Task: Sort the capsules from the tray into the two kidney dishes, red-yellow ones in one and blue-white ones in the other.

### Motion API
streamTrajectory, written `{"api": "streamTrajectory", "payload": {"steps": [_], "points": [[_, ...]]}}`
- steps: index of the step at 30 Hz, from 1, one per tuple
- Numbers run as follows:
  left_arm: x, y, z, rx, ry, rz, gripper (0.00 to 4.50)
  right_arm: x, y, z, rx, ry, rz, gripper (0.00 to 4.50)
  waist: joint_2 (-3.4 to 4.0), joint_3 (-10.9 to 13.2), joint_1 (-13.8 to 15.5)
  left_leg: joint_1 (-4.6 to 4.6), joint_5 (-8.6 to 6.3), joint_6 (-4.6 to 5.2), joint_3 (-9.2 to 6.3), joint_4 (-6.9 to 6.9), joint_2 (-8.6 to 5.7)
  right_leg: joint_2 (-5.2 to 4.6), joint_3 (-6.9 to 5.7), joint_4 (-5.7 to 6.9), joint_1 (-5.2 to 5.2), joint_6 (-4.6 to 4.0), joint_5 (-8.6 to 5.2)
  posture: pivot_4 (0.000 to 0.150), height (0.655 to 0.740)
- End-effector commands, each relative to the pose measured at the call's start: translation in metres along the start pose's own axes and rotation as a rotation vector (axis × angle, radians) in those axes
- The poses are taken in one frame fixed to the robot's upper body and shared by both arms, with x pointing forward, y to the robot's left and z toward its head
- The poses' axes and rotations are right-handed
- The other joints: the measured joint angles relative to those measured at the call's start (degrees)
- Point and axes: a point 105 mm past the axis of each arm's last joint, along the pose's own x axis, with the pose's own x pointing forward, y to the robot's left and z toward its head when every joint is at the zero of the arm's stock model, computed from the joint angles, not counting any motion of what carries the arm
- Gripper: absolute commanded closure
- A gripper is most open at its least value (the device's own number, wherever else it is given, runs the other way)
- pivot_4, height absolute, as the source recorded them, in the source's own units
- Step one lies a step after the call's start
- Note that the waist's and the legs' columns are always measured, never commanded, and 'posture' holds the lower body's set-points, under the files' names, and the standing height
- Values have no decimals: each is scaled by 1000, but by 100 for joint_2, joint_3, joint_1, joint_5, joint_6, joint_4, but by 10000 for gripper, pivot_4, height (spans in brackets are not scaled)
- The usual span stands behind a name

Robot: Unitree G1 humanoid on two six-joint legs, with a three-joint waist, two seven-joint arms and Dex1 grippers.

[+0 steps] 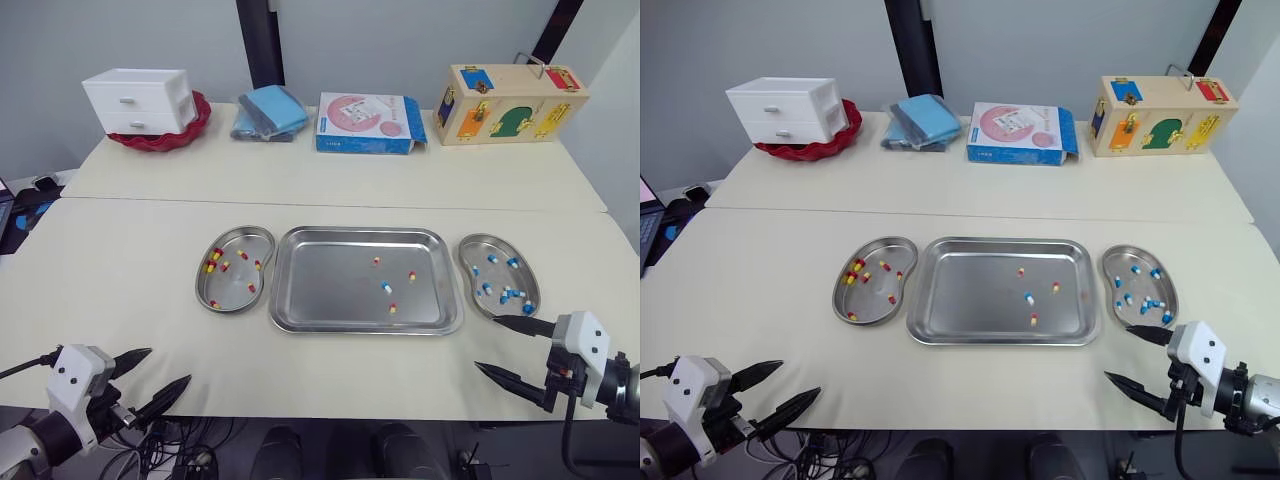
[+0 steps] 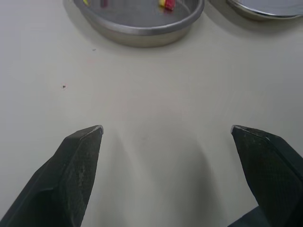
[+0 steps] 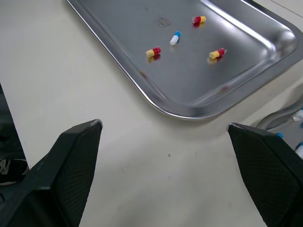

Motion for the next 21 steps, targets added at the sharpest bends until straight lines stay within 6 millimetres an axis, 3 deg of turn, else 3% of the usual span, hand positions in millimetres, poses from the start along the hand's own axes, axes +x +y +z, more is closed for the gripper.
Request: {"api": "streamTrajectory", "payload": {"steps": [1,10,15,21], "points": [[21,-26,32,161,-50,-191,0,7,9,14,-43,-22,39,354,4,0,71,1,0,0,-1,1,-1,0,-1,0,0,2,1,1500,7400],[85,-64,94,300,-105,-476,0,12,19,18,-18,-46,34,354,7,1,92,0,0,0,-7,2,-2,0,-8,2,5,4,3,1500,7400],[109,-83,110,312,-120,-617,0,12,24,17,-6,-49,29,354,9,-1,66,0,1,0,-7,3,-3,1,-8,6,5,4,4,1500,7400],[134,-108,116,356,-144,-776,15333,11,29,14,11,-47,4,0,10,-1,88,0,1,0,-8,5,-4,1,-10,10,5,4,4,1500,7400]]}}
